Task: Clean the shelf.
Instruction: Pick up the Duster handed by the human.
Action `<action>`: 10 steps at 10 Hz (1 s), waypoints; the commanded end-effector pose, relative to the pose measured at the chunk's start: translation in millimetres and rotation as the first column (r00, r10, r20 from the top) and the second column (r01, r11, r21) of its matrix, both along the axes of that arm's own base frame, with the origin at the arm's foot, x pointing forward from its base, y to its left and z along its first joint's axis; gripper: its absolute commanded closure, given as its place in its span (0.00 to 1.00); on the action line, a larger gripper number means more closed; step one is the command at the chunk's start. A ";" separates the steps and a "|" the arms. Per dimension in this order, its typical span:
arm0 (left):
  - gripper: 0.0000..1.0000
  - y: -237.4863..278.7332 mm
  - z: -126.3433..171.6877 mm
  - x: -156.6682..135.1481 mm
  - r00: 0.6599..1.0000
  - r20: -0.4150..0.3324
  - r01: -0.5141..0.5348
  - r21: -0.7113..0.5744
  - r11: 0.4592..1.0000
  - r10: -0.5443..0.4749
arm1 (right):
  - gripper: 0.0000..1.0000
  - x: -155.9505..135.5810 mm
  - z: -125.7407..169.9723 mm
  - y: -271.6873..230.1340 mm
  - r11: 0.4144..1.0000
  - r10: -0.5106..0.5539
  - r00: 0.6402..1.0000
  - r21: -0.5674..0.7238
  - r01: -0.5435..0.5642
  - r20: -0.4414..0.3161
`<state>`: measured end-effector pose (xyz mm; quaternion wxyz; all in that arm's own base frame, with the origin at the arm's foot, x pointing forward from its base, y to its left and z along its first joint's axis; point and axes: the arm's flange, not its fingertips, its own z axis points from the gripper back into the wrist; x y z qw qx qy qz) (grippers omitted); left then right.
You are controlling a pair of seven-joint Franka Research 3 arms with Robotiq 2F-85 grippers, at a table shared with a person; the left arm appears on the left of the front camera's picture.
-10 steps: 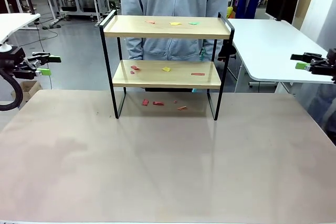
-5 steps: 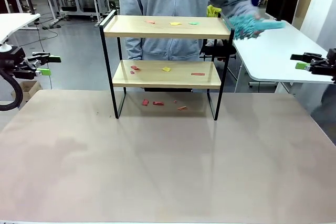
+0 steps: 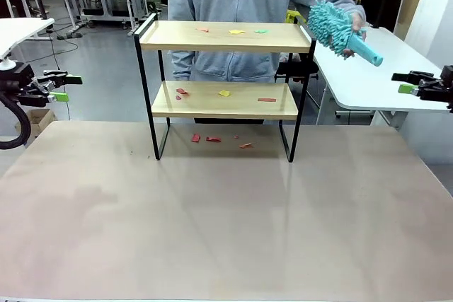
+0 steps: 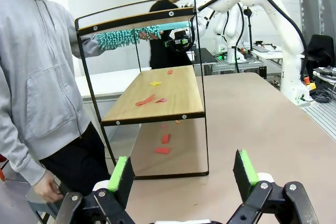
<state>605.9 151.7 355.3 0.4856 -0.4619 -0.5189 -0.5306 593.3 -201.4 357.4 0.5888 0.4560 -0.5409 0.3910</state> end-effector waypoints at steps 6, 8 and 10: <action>0.00 0.6 0.7 -0.1 1.000 0.004 0.000 -0.001 1.000 0.000 | 0.00 0.2 2.1 0.3 1.000 0.000 1.000 0.000 0.000 0.004; 0.00 0.6 0.7 -0.1 1.000 0.004 0.000 -0.001 1.000 0.000 | 0.00 0.0 0.0 0.0 1.000 0.000 1.000 0.000 0.000 0.000; 0.00 0.6 0.7 -0.1 1.000 0.004 0.000 -0.001 1.000 0.000 | 0.00 -4.4 44.7 -7.0 0.997 -0.050 0.999 -0.064 0.050 -0.008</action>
